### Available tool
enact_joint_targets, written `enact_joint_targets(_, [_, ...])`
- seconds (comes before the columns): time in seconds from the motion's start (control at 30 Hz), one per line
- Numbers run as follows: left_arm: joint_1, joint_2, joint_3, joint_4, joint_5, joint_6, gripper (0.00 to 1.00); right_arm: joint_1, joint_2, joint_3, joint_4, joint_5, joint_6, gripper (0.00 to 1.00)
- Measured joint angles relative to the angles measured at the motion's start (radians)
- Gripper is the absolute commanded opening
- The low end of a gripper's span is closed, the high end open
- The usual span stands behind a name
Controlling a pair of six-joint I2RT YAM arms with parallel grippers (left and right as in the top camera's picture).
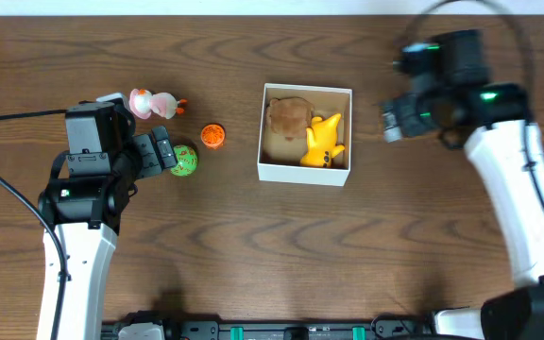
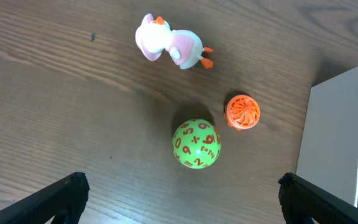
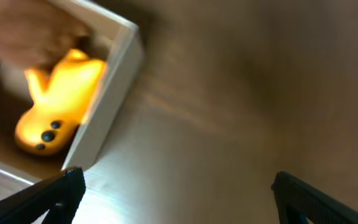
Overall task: Pack container
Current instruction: 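Reach the left gripper to the white-pink duck and grasp it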
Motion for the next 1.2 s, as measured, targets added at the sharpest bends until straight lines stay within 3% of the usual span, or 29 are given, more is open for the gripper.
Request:
enact_joint_targets(0.17, [0.000, 0.000, 0.000, -0.022, 0.055, -0.003, 0.98, -0.154, 0.034, -0.001, -0.077, -0.161, 0.163, 0.99])
enact_joint_targets(0.4, [0.000, 0.053, 0.001, -0.023, 0.084, 0.040, 0.97, -0.218, 0.040, -0.001, -0.111, -0.223, 0.224, 0.99])
enact_joint_targets(0.57, [0.000, 0.231, 0.048, -0.038, 0.085, 0.082, 0.97, -0.219, 0.040, -0.002, -0.121, -0.236, 0.235, 0.99])
enact_joint_targets(0.83, [0.000, 0.578, 0.341, -0.051, 0.080, 0.135, 0.97, -0.219, 0.040, -0.002, -0.137, -0.240, 0.238, 0.99])
enact_joint_targets(0.97, [0.000, 0.701, 0.442, 0.012, 0.064, 0.196, 0.97, -0.219, 0.040, -0.002, -0.137, -0.236, 0.238, 0.99])
enact_joint_targets(1.2, [-0.023, 0.856, 0.454, 0.176, -0.080, 0.269, 0.95, -0.219, 0.040, -0.002, -0.153, -0.201, 0.238, 0.99])
